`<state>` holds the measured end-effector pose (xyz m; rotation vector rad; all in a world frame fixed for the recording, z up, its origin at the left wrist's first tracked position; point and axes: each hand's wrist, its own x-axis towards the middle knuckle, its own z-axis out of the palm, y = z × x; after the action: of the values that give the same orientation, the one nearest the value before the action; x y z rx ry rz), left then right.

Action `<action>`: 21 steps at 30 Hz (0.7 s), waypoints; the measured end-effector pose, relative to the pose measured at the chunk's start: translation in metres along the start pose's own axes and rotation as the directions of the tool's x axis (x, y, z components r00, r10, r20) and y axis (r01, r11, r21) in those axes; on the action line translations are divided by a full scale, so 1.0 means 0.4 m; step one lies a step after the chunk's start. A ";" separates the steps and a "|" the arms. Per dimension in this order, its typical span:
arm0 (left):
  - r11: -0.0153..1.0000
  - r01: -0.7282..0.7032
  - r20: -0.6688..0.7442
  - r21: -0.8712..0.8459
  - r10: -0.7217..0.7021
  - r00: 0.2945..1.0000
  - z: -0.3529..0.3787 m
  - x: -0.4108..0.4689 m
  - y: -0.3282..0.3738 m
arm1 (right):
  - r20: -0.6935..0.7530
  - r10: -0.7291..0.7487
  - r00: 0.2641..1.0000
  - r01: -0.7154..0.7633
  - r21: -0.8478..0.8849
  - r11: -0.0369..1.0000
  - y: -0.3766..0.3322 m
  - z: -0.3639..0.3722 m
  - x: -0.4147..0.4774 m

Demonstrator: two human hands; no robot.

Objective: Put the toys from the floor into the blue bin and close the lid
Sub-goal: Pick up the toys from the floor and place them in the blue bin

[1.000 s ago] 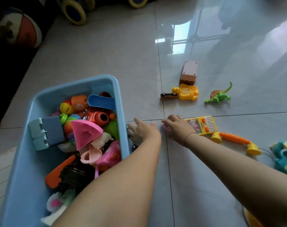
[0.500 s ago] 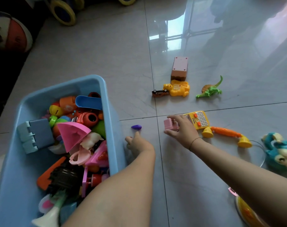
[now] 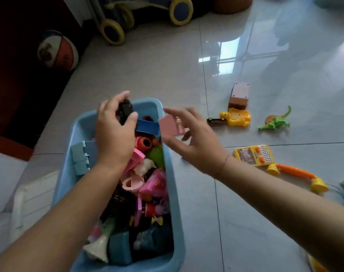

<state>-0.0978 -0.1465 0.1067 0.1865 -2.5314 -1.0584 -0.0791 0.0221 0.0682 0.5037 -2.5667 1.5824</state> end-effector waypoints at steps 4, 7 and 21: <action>0.980 0.143 0.193 0.137 -0.168 0.967 -0.090 -0.089 -0.129 | 0.147 -0.014 0.989 0.021 -0.042 0.999 0.005 0.071 0.008; 0.982 0.130 0.286 0.138 -0.165 0.944 -0.084 -0.142 -0.111 | -0.009 0.132 0.991 -0.132 -0.100 0.986 0.124 0.050 0.006; 0.950 -0.006 0.563 0.312 -0.180 0.807 0.515 -0.028 0.100 | -0.159 0.462 0.872 -0.463 -0.574 0.676 0.577 -0.180 0.071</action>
<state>-0.1691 0.0200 -0.0002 0.0594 -3.2801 -0.8444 -0.1868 0.1741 -0.0889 -0.2407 -3.1320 0.7131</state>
